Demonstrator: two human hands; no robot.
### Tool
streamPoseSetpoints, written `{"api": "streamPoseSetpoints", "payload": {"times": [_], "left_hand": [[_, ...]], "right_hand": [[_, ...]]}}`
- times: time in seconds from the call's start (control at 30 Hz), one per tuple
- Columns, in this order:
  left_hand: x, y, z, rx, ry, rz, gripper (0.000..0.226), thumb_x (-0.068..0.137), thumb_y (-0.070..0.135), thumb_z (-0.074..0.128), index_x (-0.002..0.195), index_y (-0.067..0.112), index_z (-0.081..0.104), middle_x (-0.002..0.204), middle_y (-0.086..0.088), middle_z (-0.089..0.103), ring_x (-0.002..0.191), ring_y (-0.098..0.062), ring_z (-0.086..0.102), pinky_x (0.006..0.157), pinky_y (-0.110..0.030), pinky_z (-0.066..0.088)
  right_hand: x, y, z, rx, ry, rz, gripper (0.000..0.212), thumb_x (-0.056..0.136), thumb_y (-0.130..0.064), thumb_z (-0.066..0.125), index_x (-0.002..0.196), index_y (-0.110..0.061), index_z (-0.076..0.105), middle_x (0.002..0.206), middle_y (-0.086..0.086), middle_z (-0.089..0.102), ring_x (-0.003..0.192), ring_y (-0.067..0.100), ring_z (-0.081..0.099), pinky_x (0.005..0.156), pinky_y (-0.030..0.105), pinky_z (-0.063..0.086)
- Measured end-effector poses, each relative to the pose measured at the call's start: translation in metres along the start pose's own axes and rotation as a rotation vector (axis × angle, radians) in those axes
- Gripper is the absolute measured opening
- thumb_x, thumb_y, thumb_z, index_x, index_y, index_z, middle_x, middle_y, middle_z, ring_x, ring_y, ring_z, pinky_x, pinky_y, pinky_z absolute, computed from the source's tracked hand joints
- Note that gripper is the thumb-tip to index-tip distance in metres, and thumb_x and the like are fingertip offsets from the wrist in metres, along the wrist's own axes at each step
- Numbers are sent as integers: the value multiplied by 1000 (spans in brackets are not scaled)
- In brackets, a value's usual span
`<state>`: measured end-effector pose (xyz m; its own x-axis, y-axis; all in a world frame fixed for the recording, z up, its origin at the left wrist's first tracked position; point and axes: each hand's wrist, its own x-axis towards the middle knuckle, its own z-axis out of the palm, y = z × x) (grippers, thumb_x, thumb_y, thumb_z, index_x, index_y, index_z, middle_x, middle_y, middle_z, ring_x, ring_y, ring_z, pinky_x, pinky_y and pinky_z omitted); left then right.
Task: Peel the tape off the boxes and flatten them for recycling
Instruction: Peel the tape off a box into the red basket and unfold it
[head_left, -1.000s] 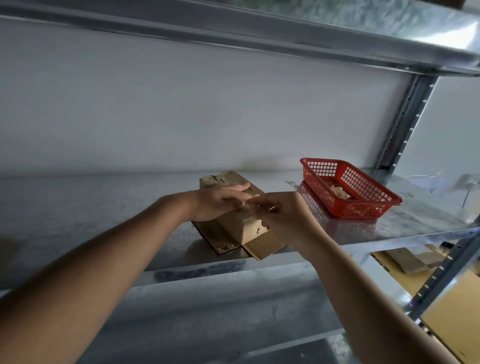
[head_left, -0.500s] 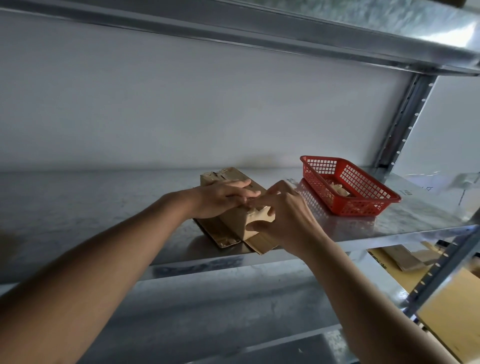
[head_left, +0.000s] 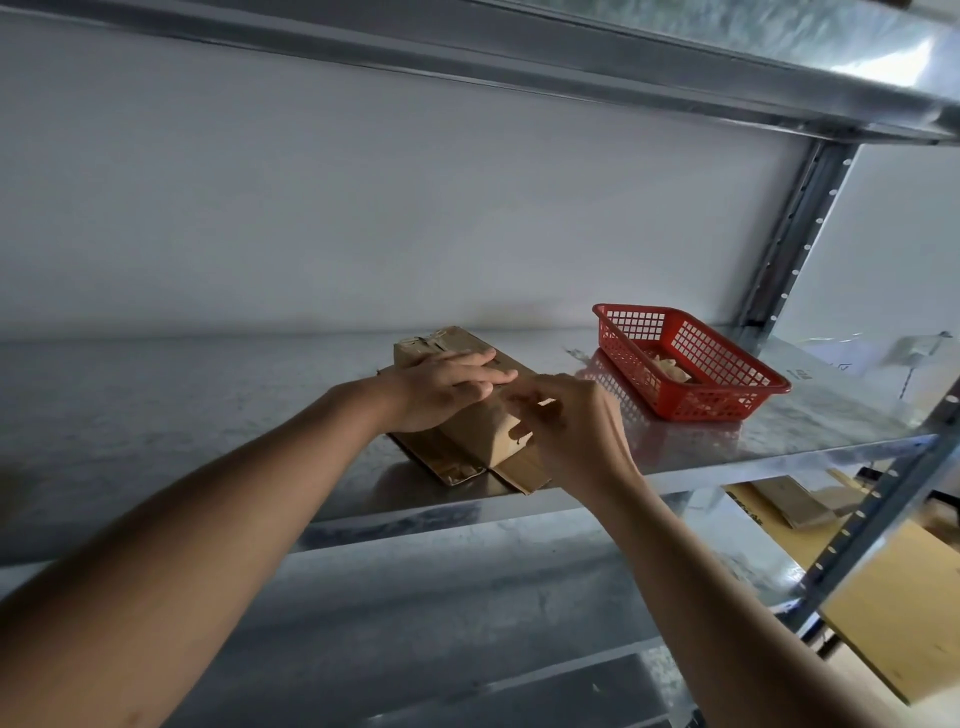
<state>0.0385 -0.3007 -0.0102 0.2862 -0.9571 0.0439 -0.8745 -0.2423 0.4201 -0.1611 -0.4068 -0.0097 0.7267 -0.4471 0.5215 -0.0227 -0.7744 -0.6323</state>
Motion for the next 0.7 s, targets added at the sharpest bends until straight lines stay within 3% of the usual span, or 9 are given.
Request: {"api": "streamPoseSetpoints", "payload": {"times": [0.1,0.17,0.27,0.33,0.4,0.5,0.6,0.7], "left_hand": [[-1,3,-1,-8,3,-20,40,108,58,30,146,59,43,170,20,12,158,-10,2,127,-53,2],[0,3,-2,-24,-1,-30,41,106,62,30,145,59,45,170,20,12,158,-11,2,127,-52,2],[1,2,-2,-76,4,-20,36,104,67,32,136,69,46,170,19,12,158,-10,3,128,-50,2],[1,5,-1,-134,-7,-25,27,105,63,36,123,82,44,170,19,13,158,-7,3,129,-47,2],[1,7,-1,-172,-13,-12,30,105,61,39,109,90,40,170,19,14,158,-6,3,129,-45,3],[0,6,-4,-123,-37,-11,24,99,70,34,115,86,37,171,17,10,158,-7,2,129,-46,1],[-1,4,-7,-115,-58,-5,35,100,70,33,126,66,56,171,17,8,157,-7,0,127,-45,1],[3,4,-7,-76,-40,-1,57,89,62,30,134,47,60,171,16,10,157,-6,4,126,-41,4]], "right_hand": [[0,1,4,152,87,105,20,93,-11,76,111,-19,78,78,-9,77,59,5,72,62,36,61],[1,0,7,84,113,63,27,92,-13,77,116,-23,78,76,-7,77,58,5,72,61,26,59],[4,1,9,-123,107,-20,20,92,-19,76,109,-28,81,83,-3,75,68,10,69,65,25,51],[5,1,11,-162,53,-27,13,93,-23,74,103,-27,82,87,-7,62,76,8,60,65,12,40],[5,2,11,-167,-9,-4,19,89,-31,79,107,-26,80,99,-6,51,89,9,58,66,4,36],[8,-1,10,-229,-39,-26,27,79,-32,89,103,-26,80,106,-2,57,85,13,63,68,12,43],[12,-8,10,-310,-60,-88,18,80,-23,88,96,-21,80,103,0,65,83,18,65,72,30,55],[11,-13,11,-368,-69,-174,12,84,-18,84,94,-19,80,105,-2,64,84,20,65,70,36,55]]}}
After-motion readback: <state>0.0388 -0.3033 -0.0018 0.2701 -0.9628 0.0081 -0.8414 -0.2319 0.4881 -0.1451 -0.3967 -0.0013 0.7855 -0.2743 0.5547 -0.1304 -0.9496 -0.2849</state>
